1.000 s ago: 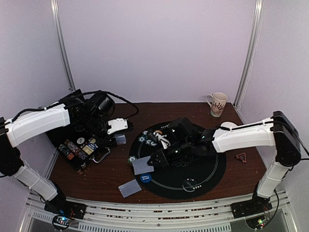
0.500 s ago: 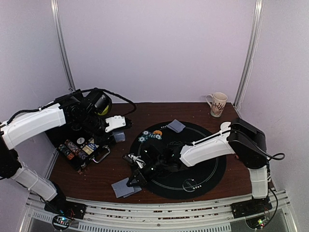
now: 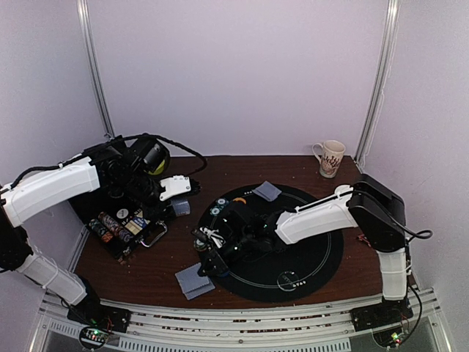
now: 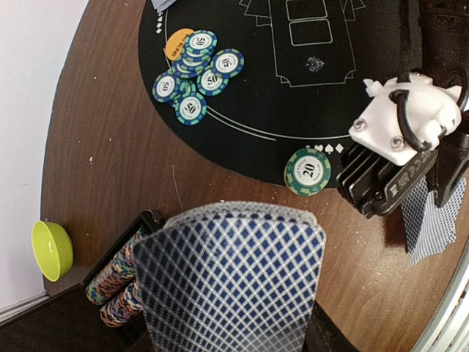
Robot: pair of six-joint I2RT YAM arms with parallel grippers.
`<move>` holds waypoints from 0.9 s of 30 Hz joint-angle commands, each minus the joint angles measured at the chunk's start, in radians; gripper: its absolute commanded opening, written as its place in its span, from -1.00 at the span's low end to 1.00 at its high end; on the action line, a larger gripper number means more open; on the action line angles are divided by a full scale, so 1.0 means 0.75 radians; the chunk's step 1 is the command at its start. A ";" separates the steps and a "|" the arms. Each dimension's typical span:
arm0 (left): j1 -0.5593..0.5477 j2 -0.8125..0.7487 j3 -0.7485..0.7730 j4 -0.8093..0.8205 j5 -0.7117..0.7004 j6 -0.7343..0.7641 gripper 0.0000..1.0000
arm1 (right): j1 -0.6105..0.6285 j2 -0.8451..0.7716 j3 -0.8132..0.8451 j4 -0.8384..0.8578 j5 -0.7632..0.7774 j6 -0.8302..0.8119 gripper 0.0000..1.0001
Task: Distribute texas hold em gaming equipment
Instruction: Distribute the poker card in the small blind area.
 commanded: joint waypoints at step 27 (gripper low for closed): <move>0.014 0.008 -0.002 0.020 0.024 0.009 -0.06 | -0.039 0.133 0.186 -0.251 -0.015 -0.157 -1.00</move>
